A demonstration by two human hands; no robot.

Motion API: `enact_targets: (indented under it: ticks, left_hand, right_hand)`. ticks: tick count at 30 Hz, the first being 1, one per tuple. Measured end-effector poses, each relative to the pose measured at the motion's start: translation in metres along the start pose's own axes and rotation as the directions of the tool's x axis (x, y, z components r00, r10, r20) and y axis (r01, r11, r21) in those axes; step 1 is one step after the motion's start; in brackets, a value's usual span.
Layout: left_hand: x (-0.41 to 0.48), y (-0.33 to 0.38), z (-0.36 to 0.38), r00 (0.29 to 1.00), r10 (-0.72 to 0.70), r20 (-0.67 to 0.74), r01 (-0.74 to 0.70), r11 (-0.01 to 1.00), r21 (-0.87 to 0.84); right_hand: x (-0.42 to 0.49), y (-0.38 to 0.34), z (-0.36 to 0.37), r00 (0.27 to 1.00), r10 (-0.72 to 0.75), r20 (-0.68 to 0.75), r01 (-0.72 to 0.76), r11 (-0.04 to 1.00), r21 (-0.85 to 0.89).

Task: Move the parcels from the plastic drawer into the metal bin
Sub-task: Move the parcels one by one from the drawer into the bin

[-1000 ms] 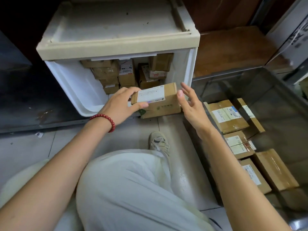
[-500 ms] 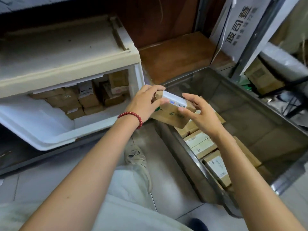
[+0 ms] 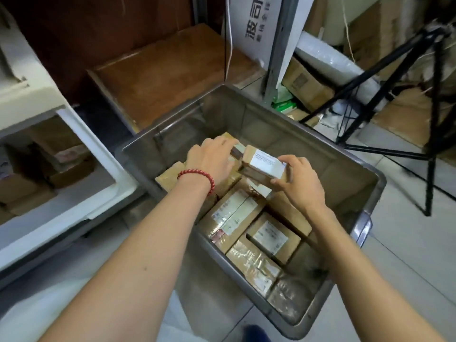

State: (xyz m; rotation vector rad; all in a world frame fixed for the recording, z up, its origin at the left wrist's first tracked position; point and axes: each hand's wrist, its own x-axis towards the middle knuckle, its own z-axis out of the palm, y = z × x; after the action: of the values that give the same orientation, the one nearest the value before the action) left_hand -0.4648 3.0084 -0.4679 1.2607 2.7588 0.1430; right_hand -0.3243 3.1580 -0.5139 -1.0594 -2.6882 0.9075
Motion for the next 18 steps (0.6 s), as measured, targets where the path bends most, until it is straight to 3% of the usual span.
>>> enact_targets:
  ticks: [6, 11, 18]
  left_hand:
    - [0.020, -0.012, 0.026, 0.990, -0.137, 0.016, 0.137, 0.990, -0.021]
    - [0.015, -0.026, 0.046, 0.981, -0.163, 0.109, 0.164, 0.986, -0.006]
    - [0.021, -0.024, 0.049, 0.977, -0.181, 0.112, 0.184, 0.983, -0.016]
  right_hand:
    - [0.031, 0.027, 0.014, 0.999, 0.036, 0.023, -0.034, 0.997, -0.071]
    - [0.045, 0.033, 0.035, 0.996, 0.023, 0.090, -0.011, 0.991, -0.133]
    - [0.058, 0.042, 0.047, 0.996, 0.049, 0.069, -0.028, 0.958, -0.286]
